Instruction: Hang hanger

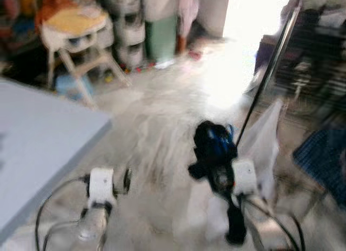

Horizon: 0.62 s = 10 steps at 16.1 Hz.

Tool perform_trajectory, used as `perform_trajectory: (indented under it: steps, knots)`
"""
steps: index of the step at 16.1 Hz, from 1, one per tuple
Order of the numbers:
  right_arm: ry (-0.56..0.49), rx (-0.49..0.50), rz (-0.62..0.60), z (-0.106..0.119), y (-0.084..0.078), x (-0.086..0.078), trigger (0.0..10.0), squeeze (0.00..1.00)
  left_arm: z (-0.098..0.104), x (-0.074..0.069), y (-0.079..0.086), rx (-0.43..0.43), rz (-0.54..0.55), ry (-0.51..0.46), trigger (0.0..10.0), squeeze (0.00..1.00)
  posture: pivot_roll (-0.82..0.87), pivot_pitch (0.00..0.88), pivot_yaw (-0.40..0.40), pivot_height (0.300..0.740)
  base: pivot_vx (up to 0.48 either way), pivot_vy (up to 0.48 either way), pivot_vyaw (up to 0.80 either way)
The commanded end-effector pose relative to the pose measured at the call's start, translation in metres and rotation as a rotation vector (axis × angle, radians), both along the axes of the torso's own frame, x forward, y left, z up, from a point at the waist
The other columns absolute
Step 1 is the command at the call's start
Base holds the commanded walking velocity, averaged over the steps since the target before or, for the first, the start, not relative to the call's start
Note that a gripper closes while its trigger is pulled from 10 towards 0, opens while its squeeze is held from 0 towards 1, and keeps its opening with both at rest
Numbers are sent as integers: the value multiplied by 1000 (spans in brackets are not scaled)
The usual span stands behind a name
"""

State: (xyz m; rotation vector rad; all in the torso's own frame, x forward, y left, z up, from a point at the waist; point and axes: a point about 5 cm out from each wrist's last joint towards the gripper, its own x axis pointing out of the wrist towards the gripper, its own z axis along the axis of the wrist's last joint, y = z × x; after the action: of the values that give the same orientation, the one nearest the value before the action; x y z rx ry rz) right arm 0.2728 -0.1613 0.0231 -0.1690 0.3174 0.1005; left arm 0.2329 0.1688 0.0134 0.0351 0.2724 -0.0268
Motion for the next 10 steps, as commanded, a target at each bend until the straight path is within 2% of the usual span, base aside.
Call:
perform_trajectory:
  steps: [1,4,7,10]
  knots:
    - [-45,-2,39,8,4,4,10000,0,4,5,-1,7,-4,-11,10000,0,-65,0,5,740,-244,0,0]
    - [-60,-25,64,9,10,7,10000,0,4,4,-3,4,-6,-10,10000,0,-60,0,7,740,-271,0,0]
    - [-34,39,60,9,11,8,10000,0,4,4,-4,6,-9,-7,10000,0,-60,0,10,740,-335,0,0]
    - [-41,40,74,10,11,7,10000,0,4,4,-3,11,-9,-6,10000,0,-61,0,13,740,-337,0,0]
